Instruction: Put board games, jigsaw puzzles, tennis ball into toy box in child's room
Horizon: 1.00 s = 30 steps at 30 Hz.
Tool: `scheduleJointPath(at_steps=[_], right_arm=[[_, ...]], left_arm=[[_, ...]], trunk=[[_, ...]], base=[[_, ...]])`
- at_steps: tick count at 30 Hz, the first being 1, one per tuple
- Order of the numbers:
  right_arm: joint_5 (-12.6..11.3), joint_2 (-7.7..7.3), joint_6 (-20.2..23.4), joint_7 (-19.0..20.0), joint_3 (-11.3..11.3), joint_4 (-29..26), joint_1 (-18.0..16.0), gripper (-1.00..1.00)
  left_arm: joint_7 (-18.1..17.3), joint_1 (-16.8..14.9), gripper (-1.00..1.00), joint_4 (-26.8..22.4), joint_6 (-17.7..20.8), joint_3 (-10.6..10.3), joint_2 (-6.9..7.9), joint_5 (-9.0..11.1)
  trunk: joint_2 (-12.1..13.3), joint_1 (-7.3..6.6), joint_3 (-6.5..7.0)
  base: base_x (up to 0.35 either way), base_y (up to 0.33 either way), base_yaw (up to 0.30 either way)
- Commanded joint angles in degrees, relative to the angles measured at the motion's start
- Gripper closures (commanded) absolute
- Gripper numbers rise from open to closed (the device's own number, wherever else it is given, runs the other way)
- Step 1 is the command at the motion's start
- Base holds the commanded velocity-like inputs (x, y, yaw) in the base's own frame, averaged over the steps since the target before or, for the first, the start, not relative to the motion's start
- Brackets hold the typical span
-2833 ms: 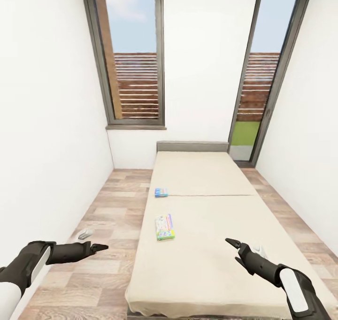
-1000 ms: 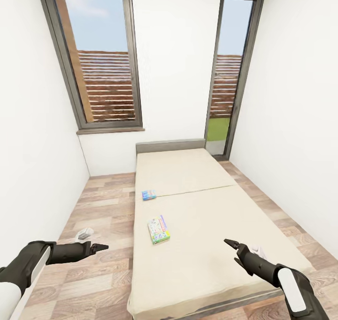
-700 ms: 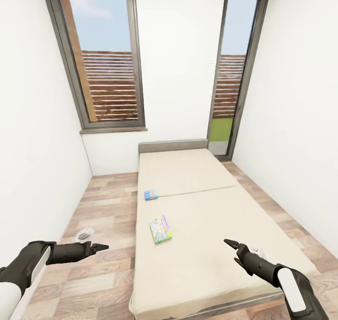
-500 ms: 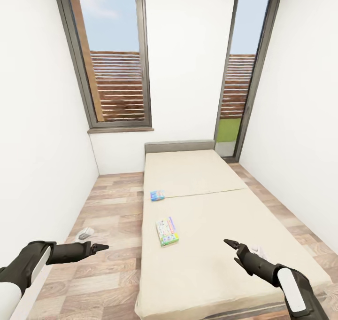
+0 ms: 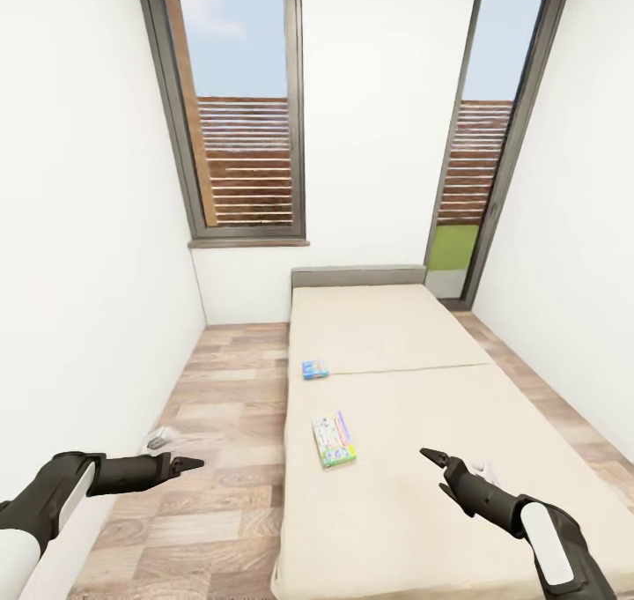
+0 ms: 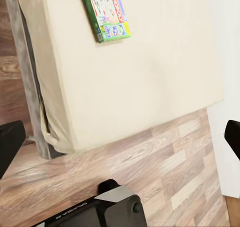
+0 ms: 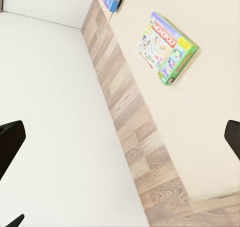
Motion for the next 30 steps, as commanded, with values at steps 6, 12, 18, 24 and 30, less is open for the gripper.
scheduleJointPath(at_steps=[6,12,18,24,30], right_arm=[[0.21,0.00,-1.29,0.31,-0.16,0.01,-0.05,-1.00],[0.13,-0.08,-3.84,0.28,-0.03,0.04,-0.05,-1.00],[0.16,-0.05,-4.66,0.27,0.07,0.04,-0.05,-1.00],[0.15,-0.03,-4.81,0.27,0.09,0.04,-0.05,-1.00],[0.14,-0.02,-4.92,0.27,0.07,0.04,-0.05,-1.00]], left_arm=[[0.01,-0.07,-1.00,0.02,0.50,0.03,-0.03,0.28],[-0.02,-0.07,-1.00,0.02,0.50,0.03,0.00,0.29],[-0.03,-0.07,-1.00,0.02,0.50,0.03,0.01,0.32],[0.00,-0.07,-1.00,0.02,0.50,0.03,0.01,0.31],[0.04,-0.07,-1.00,0.02,0.50,0.03,0.01,0.32]], trunk=[[-0.13,0.04,-0.13],[-0.13,0.04,-0.13],[-0.13,0.04,-0.13],[-0.13,0.04,-0.13],[-0.13,0.04,-0.13]], base=[[0.054,0.104,0.212],[0.111,0.157,0.066],[0.044,0.049,0.017],[0.138,0.084,0.004],[0.089,0.042,0.001]])
